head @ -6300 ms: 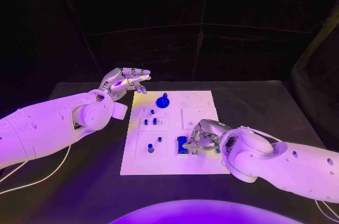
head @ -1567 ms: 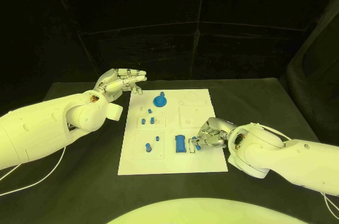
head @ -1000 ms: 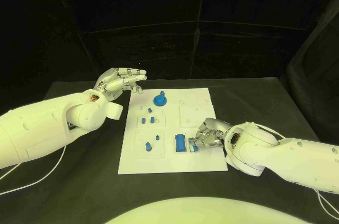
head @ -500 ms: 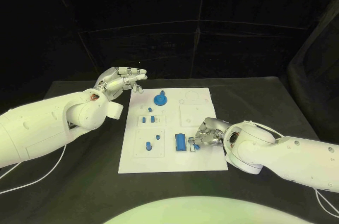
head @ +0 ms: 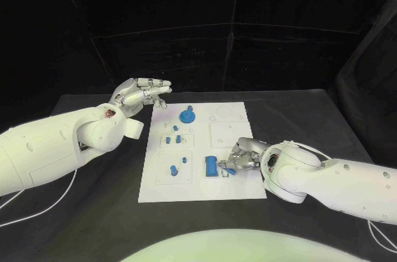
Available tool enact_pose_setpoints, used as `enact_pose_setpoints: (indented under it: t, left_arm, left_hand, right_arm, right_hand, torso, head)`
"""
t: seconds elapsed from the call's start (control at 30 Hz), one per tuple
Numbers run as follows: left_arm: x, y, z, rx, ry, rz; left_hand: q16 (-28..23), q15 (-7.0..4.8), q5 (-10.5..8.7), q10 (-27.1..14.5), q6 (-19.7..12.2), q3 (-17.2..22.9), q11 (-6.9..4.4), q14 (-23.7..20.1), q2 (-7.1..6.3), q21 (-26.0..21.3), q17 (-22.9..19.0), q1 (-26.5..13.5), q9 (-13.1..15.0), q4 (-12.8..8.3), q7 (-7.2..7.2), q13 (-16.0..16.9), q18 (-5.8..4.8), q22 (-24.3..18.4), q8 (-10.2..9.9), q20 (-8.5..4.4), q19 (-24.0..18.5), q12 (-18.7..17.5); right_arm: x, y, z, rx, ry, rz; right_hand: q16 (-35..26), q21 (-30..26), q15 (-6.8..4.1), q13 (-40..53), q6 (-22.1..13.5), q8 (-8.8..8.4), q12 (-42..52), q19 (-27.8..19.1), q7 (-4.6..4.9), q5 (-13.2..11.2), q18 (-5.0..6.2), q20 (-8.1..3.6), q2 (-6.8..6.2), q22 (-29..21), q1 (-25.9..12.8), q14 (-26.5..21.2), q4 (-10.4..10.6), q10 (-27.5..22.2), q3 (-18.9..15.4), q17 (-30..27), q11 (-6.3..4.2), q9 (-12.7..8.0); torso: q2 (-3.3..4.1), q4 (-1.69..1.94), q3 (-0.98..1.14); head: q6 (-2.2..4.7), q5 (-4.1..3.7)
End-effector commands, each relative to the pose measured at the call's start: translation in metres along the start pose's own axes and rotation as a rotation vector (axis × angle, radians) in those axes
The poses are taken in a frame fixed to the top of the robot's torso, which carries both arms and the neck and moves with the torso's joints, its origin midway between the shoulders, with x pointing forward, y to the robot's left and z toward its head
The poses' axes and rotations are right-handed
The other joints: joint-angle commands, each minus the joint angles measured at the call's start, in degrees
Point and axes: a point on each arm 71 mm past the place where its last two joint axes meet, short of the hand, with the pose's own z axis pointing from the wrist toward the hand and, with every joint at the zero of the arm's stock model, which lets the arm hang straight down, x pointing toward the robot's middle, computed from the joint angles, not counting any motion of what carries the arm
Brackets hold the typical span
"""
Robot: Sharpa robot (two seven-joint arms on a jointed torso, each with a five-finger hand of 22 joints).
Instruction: Assemble the parts on the task board
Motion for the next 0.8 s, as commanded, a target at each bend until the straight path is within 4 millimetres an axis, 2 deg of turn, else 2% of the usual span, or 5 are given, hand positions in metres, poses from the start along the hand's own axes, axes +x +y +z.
enact_pose_setpoints:
  t: [0.03, 0.23, 0.33, 0.43, 0.8]
  left_arm:
    - [0.0009, -0.0012, 0.0003, 0.004, 0.010, -0.007]
    - [0.0009, -0.0012, 0.0004, 0.004, 0.010, -0.007]
    - [0.0008, -0.0012, 0.0003, 0.004, 0.009, -0.007]
    - [0.0006, -0.0012, 0.0002, 0.003, 0.009, -0.007]
    - [0.0003, -0.0011, 0.0001, 0.002, 0.008, -0.007]
  left_hand:
    - [-0.4, -0.09, 0.09, -0.5, 0.1, -0.2, -0.04, -0.4, 0.43, -0.2, 0.0, -0.1, -0.1, -0.1, 0.22, -0.1, 0.74, -0.1, 0.3, 0.12, 0.3, 0.2]
    - [-0.4, -0.09, 0.09, -0.5, 0.1, -0.2, -0.04, -0.4, 0.43, -0.2, 0.0, -0.1, -0.1, -0.1, 0.22, -0.1, 0.74, -0.1, 0.3, 0.12, 0.3, 0.2]
    - [-0.4, -0.09, 0.09, -0.5, 0.1, -0.2, -0.04, -0.4, 0.43, -0.2, 0.0, -0.1, -0.1, -0.1, 0.22, -0.1, 0.74, -0.1, 0.3, 0.12, 0.3, 0.2]
    - [-0.4, -0.09, 0.09, -0.5, 0.1, -0.2, -0.04, -0.4, 0.43, -0.2, 0.0, -0.1, -0.1, -0.1, 0.22, -0.1, 0.74, -0.1, 0.3, 0.12, 0.3, 0.2]
    - [-0.4, -0.09, 0.09, -0.5, 0.1, -0.2, -0.04, -0.4, 0.43, -0.2, 0.0, -0.1, -0.1, -0.1, 0.22, -0.1, 0.74, -0.1, 0.3, 0.12, 0.3, 0.2]
  right_arm:
    - [0.0006, 0.0023, -0.0011, -0.010, 0.010, -0.018]
    - [0.0000, 0.0016, -0.0014, -0.010, 0.005, -0.034]
    - [-0.0007, 0.0008, -0.0012, -0.010, -0.002, -0.043]
    - [-0.0013, 0.0003, -0.0010, -0.009, -0.007, -0.048]
    - [-0.0021, 0.0016, -0.0008, -0.015, -0.024, -0.043]
  right_hand:
    - [0.6, 0.5, -0.46, 0.7, 1.0, 0.40, 1.0, 0.4, -0.20, 1.0, -0.98, -0.19, 1.50, 0.7, 0.2, 4.8, -0.1, 0.7, 0.0, 9.5, -0.29, 0.3]
    - [1.0, 1.0, -0.97, 1.7, 1.5, 0.42, 2.0, 0.8, -0.82, 1.4, -1.13, -0.66, 3.61, 1.5, 4.9, 5.0, -2.6, 1.3, 2.2, 10.2, -0.88, 0.8]
    - [1.0, 1.0, -1.16, 1.7, 1.4, 0.18, 1.9, 0.8, -0.95, -2.3, -1.16, -0.91, 4.34, 1.6, 8.2, 5.0, -4.8, 1.3, 4.2, 10.3, -1.04, 0.9]
    - [1.0, 1.0, -1.19, 1.8, 1.3, 0.02, 1.7, 0.8, -0.98, -2.9, -1.16, -0.97, 4.18, 1.6, 9.5, 4.9, -5.9, 1.3, 5.1, 10.2, -1.07, 1.0]
    - [0.9, 0.9, -0.97, 1.7, 1.3, -0.24, 1.3, 0.7, -0.68, -2.3, -1.16, -0.83, 3.77, 1.4, 7.3, 4.9, -4.7, 1.3, 5.1, 10.1, -0.80, 1.2]
  torso:
    - [-0.01, -0.05, 0.00]
    - [0.01, 0.00, -0.02]
    - [0.02, 0.03, -0.03]
    - [0.04, 0.05, -0.01]
    - [0.01, -0.04, -0.01]
  head:
    - [0.03, -0.02]
    - [0.03, -0.14]
    - [-0.01, -0.17]
    - [0.01, -0.17]
    - [-0.07, -0.24]
